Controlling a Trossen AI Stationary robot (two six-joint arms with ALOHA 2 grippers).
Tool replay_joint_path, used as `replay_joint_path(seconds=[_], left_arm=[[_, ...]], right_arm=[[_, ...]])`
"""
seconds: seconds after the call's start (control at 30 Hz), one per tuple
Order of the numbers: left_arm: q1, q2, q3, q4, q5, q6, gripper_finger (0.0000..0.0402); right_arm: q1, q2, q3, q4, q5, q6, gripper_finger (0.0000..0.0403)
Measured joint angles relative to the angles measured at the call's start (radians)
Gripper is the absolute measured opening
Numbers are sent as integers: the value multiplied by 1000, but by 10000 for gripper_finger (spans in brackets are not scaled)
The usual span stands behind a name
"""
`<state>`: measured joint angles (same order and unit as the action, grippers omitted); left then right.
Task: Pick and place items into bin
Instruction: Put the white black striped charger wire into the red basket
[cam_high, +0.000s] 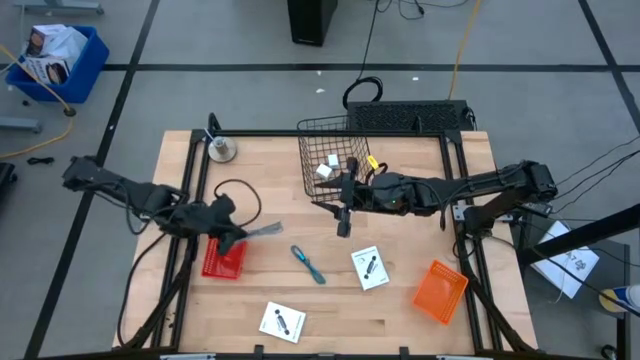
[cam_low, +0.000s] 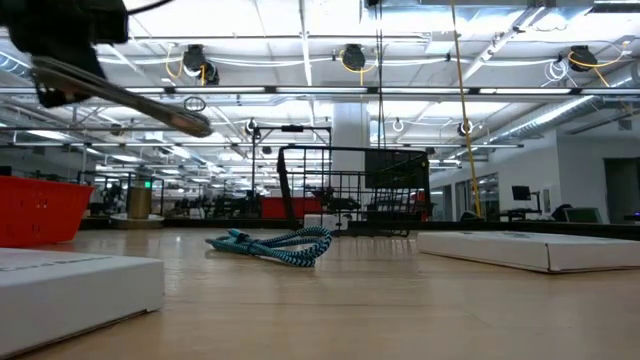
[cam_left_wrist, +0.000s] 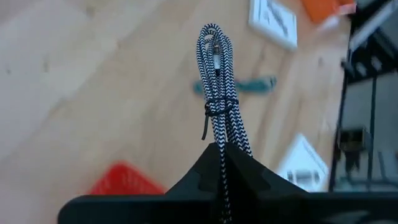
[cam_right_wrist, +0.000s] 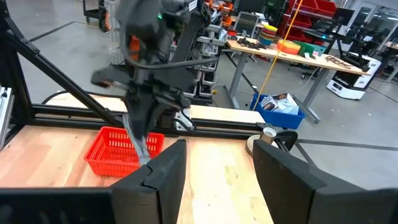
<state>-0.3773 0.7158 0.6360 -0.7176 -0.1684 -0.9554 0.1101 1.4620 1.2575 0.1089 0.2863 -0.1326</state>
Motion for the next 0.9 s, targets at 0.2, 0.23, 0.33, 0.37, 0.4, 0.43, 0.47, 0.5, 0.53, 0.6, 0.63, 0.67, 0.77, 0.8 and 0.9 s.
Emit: replay_joint_path(seconds=[0.2, 0.23, 0.33, 0.37, 0.4, 0.43, 0.47, 0.5, 0.53, 0.6, 0.63, 0.67, 0.77, 0.8, 0.9], left_arm=[[-134, -1, 77, -193, 64, -174, 13], [-154, -1, 79, -218, 64, -210, 15], [-204, 4, 80, -317, 63, -332, 12], [-219, 5, 80, -344, 57, -366, 9], [-233, 6, 80, -363, 46, -387, 7], [-248, 8, 80, -382, 34, -402, 7], [-260, 10, 80, -402, 22, -414, 7], [-271, 12, 80, -423, 8, -426, 10], [-279, 14, 80, -439, -10, -441, 15], [-290, 23, 80, -479, -39, -470, 23], [-293, 30, 80, -496, -41, -473, 25], [-295, 37, 80, -506, -40, -474, 27], [-297, 64, 80, -506, -40, -477, 29], [-297, 74, 80, -504, -36, -479, 30], [-297, 105, 80, -502, -14, -480, 31]], right_arm=[[0, 0, 0, 0, 0, 0, 178], [0, 0, 0, 0, 0, 0, 177], [0, 0, 0, 0, 0, 0, 177], [0, 0, 0, 0, 0, 0, 178], [0, 0, 0, 0, 0, 0, 178], [0, 0, 0, 0, 0, 0, 179], [0, 0, 0, 0, 0, 0, 180], [0, 0, 0, 0, 0, 2, 180], [0, 0, 0, 0, 0, 7, 180], [0, 0, 0, 6, 0, 13, 179], [0, 0, 0, 11, 0, 12, 177], [0, 0, 0, 15, 0, 13, 177], [0, 0, 1, 23, -1, 13, 177], [0, 0, 1, 23, -1, 13, 178], [0, 0, 1, 23, -1, 13, 180]])
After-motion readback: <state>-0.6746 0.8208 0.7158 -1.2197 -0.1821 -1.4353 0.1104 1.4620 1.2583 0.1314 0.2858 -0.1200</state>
